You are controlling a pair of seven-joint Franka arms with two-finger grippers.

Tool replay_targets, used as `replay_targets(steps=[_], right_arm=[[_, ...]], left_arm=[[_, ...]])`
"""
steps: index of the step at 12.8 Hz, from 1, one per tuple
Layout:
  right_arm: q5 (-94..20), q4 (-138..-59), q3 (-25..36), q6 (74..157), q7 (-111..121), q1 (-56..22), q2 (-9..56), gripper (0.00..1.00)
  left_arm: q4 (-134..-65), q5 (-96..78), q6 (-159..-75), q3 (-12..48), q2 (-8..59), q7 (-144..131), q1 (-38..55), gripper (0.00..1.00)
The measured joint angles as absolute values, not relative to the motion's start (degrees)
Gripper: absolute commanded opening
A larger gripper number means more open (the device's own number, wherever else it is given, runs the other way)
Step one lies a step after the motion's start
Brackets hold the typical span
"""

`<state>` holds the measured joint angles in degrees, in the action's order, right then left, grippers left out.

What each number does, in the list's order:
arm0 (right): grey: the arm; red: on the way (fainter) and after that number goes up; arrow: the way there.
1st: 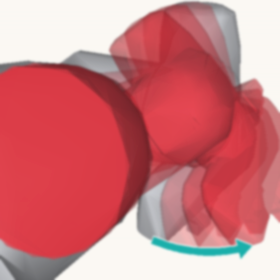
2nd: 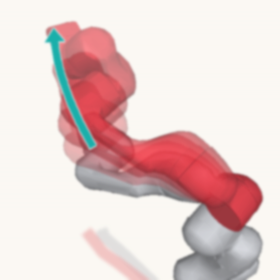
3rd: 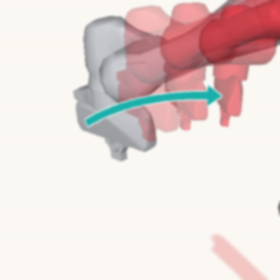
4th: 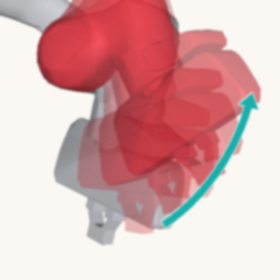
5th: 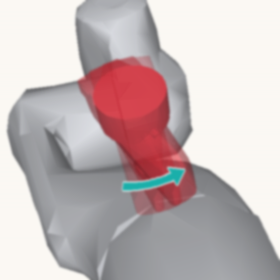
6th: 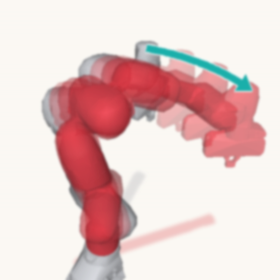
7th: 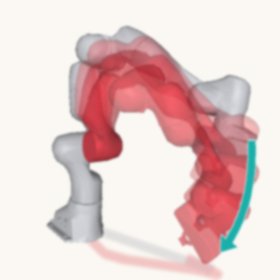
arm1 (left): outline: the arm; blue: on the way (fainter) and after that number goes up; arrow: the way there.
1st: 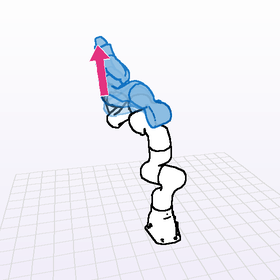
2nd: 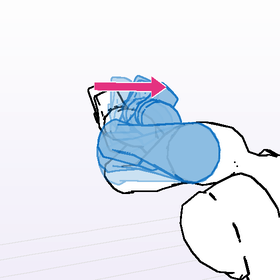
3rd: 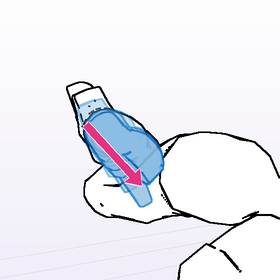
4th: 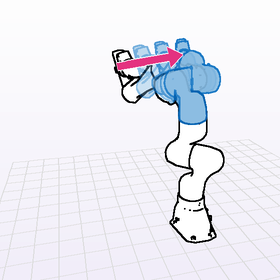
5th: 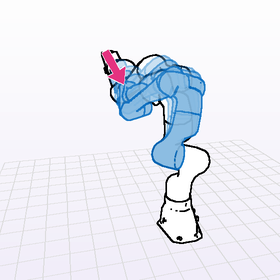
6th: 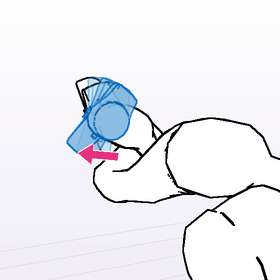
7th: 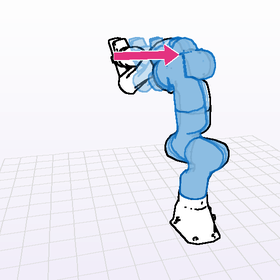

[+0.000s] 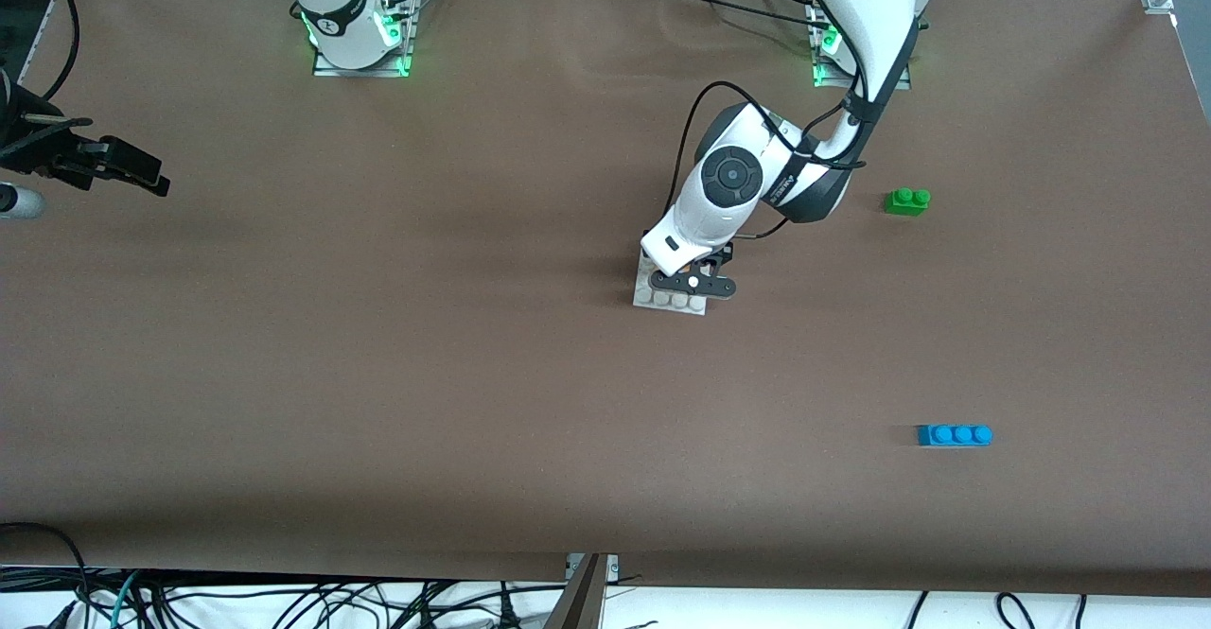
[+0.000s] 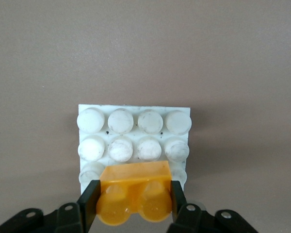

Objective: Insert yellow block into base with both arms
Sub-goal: 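Press the yellow brick down onto the base plate studs with the left gripper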

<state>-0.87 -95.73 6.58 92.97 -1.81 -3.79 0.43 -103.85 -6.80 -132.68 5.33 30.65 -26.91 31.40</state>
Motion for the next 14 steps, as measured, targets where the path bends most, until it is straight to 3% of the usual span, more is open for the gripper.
replay_targets(steps=[14], right_arm=[[-0.87, -95.77, 6.58, 92.97, -1.81, -3.79, 0.45, 1.0]], left_arm=[[-103.86, -6.78, -132.49, 5.35, 32.43, -26.91, 31.65, 0.0]])
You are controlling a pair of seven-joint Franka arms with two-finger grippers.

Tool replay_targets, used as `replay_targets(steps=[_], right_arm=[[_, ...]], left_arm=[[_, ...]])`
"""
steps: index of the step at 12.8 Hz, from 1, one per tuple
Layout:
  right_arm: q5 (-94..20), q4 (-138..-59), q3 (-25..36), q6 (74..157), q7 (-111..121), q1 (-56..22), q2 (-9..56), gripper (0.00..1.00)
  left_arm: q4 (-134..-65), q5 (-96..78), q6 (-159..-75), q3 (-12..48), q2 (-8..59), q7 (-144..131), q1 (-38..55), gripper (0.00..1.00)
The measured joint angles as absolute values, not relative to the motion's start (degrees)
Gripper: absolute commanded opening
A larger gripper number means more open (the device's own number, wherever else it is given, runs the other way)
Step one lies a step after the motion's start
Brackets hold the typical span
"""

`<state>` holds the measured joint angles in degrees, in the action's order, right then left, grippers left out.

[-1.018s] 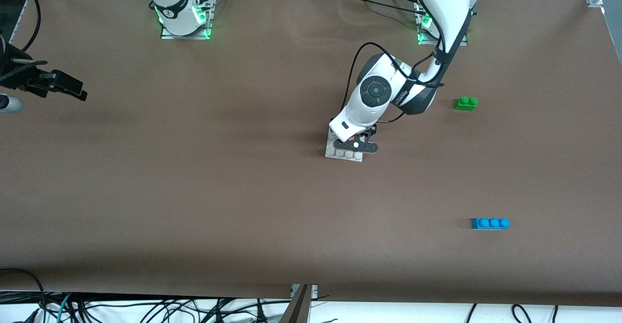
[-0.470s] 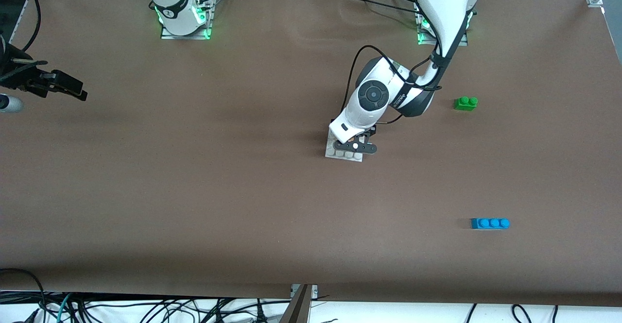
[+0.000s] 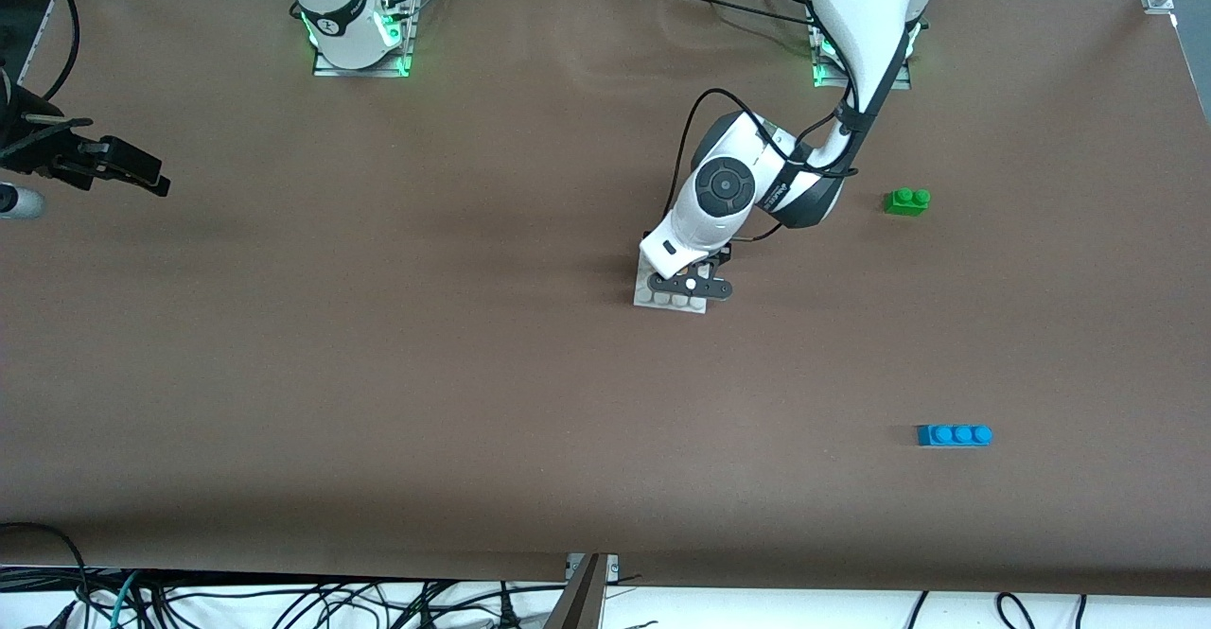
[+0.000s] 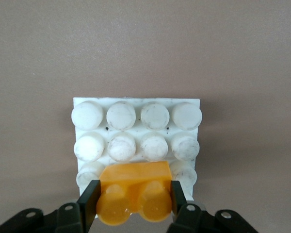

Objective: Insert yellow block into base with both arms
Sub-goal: 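Press the yellow brick down onto the base plate studs with the left gripper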

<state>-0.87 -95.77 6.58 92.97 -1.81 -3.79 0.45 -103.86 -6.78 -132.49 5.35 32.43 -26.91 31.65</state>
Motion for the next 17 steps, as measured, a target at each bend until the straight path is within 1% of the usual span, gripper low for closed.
replay_targets(steps=[1, 2, 3, 4, 5, 7, 8, 9, 13, 15, 17], right_arm=[[-0.87, -95.78, 6.59, 92.97, -1.81, -3.79, 0.45, 1.0], [-0.87, -95.78, 6.58, 92.97, -1.81, -3.79, 0.46, 1.0], [-0.87, -95.79, 6.58, 92.97, -1.81, -3.79, 0.46, 1.0], [-0.87, -95.79, 6.58, 92.97, -1.81, -3.79, 0.46, 1.0], [-0.87, -95.79, 6.58, 92.97, -1.81, -3.79, 0.46, 1.0], [-0.87, -95.8, 6.58, 92.97, -1.81, -3.79, 0.47, 1.0], [-0.87, -95.81, 6.59, 92.97, -1.81, -3.79, 0.47, 1.0], [-0.87, -95.81, 6.58, 92.97, -1.81, -3.79, 0.47, 1.0], [-0.87, -95.82, 6.58, 92.97, -1.81, -3.79, 0.48, 1.0], [-0.87, -95.84, 6.58, 92.97, -1.81, -3.79, 0.48, 1.0], [-0.87, -95.85, 6.58, 92.97, -1.81, -3.79, 0.48, 1.0]], left_arm=[[-103.85, -6.78, -132.49, 5.35, 32.46, -26.9, 31.65, 0.01], [-103.85, -6.78, -132.49, 5.35, 32.47, -26.9, 31.65, 0.17], [-103.85, -6.78, -132.49, 5.36, 32.5, -26.9, 31.65, 0.28], [-103.86, -6.78, -132.46, 5.36, 32.69, -26.91, 31.66, 0.36], [-103.87, -6.78, -132.41, 5.36, 33.19, -26.91, 31.71, 0.38], [-103.75, -6.78, -132.25, 5.35, 33.43, -26.91, 31.75, 0.52], [-103.75, -6.78, -132.25, 5.35, 33.43, -26.91, 31.75, 0.77], [-103.75, -6.78, -132.25, 5.34, 33.43, -26.91, 31.76, 1.0], [-103.24, -6.78, -131.81, 3.68, 33.04, -27.04, 31.57, 1.0], [-102.17, -6.78, -127.96, 2.77, 30.34, -27.04, 31.04, 1.0], [-101.51, -6.78, -122.48, 2.45, 25.27, -27.04, 29.42, 1.0]])
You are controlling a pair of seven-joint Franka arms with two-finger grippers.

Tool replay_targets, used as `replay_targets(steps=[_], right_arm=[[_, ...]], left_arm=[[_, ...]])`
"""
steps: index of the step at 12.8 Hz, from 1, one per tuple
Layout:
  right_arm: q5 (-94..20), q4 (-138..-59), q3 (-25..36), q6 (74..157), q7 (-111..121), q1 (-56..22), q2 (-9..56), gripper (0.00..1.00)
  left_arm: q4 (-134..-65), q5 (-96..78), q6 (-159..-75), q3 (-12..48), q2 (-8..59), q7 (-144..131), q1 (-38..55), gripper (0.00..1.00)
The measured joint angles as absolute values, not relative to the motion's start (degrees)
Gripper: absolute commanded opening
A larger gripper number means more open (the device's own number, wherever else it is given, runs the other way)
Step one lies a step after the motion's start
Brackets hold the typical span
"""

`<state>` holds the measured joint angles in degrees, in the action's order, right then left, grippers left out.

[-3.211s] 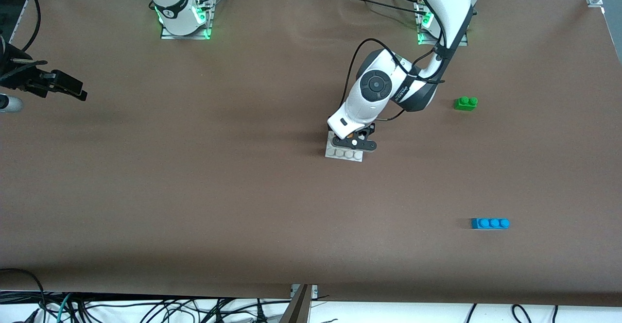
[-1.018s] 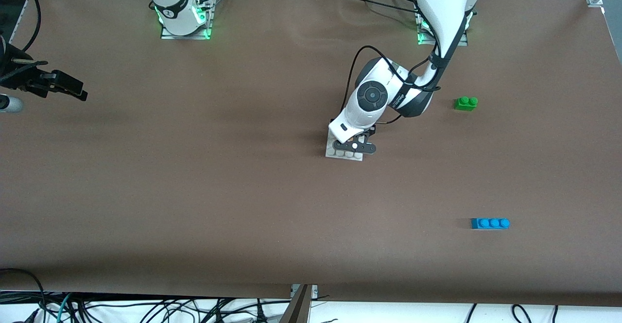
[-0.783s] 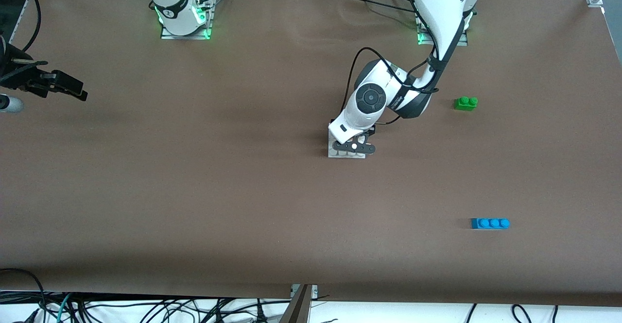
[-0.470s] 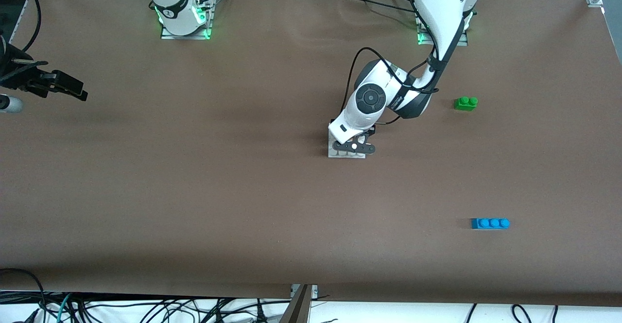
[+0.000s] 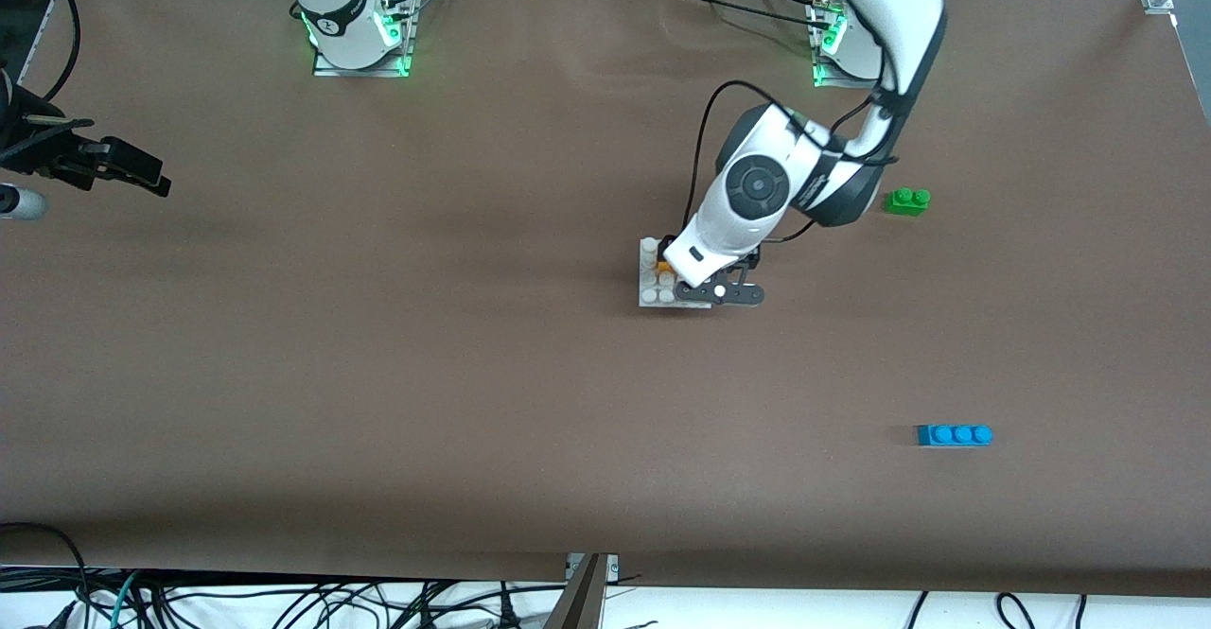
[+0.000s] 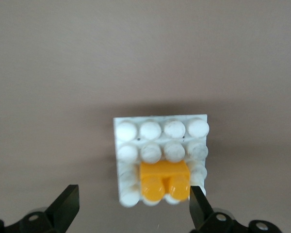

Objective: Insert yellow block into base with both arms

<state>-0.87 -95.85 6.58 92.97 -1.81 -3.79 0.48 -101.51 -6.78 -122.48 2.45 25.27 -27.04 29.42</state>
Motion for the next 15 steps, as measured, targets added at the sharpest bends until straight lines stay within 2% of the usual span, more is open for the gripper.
replay_targets(steps=[6, 10, 15], right_arm=[[-0.88, -95.9, 6.58, 92.97, -1.81, -3.78, 0.49, 1.0], [-0.88, -95.94, 6.57, 92.97, -1.81, -3.78, 0.49, 1.0], [-0.88, -95.94, 6.58, 92.97, -1.81, -3.78, 0.49, 1.0]], left_arm=[[-101.6, -5.64, -105.09, 2.15, 7.52, -14.58, 16.85, 1.0], [-101.72, 0.17, -95.49, 2.18, -1.72, -7.9, 13.56, 1.0], [-101.76, 0.22, -92.18, -0.65, -4.91, -5.33, 10.71, 1.0]])
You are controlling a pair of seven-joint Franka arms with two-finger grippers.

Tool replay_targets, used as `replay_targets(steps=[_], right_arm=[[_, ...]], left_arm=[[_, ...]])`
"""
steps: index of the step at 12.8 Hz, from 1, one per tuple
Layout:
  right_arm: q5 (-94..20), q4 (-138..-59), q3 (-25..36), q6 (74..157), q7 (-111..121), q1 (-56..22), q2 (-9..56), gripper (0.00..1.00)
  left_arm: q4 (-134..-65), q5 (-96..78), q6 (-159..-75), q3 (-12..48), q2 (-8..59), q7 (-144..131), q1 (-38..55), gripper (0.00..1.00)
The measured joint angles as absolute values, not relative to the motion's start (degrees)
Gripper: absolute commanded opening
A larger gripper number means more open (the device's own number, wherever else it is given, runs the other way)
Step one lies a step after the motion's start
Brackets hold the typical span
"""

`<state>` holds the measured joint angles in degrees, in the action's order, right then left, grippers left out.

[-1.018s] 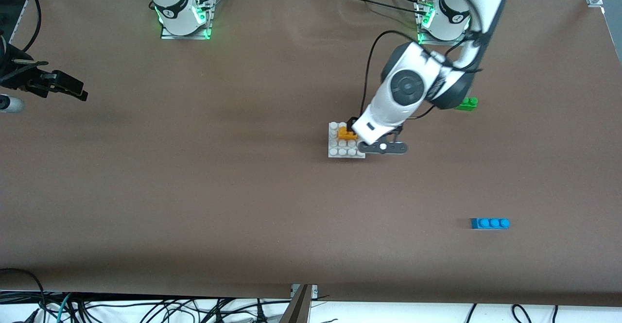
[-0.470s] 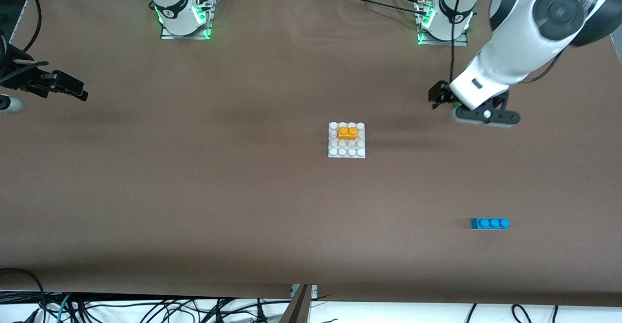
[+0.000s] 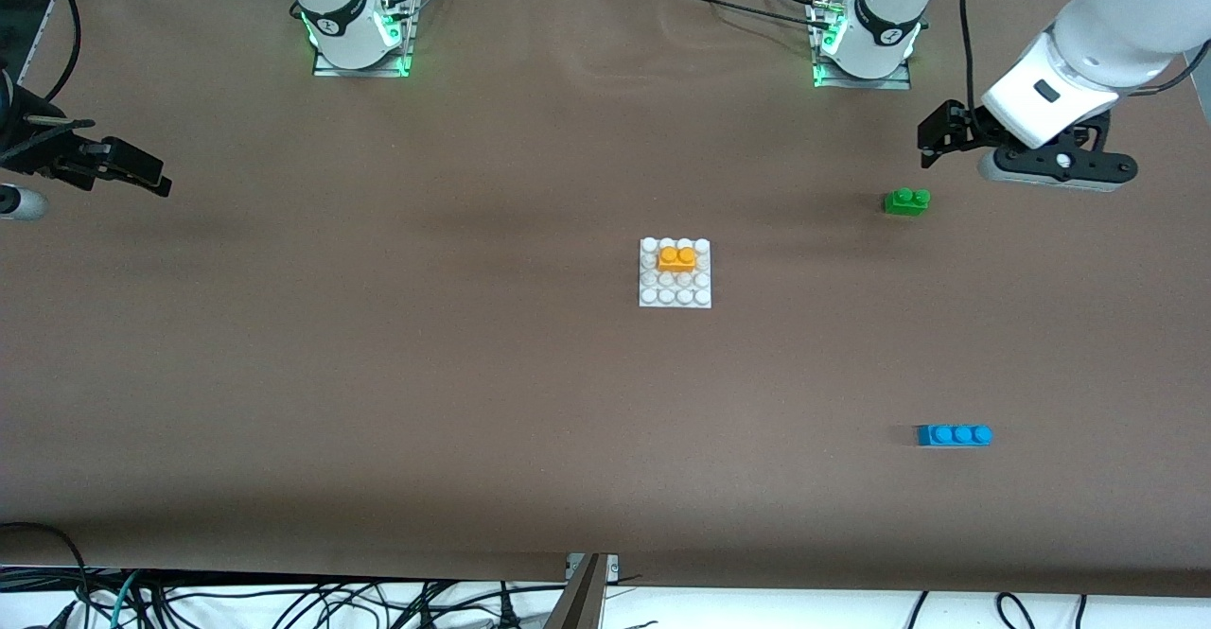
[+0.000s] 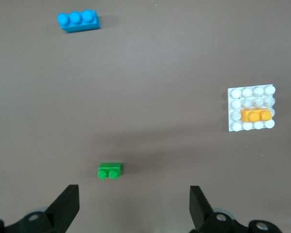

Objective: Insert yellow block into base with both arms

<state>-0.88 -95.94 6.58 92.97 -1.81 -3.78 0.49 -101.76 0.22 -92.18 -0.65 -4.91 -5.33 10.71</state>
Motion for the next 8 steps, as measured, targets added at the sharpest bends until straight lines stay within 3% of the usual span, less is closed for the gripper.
replay_targets(steps=[8], right_arm=[[-0.88, -95.94, 6.58, 93.06, -1.88, -3.78, 0.49, 1.0]], left_arm=[[-101.65, -0.69, -91.56, -1.62, -4.9, -5.83, 5.72, 1.0]])
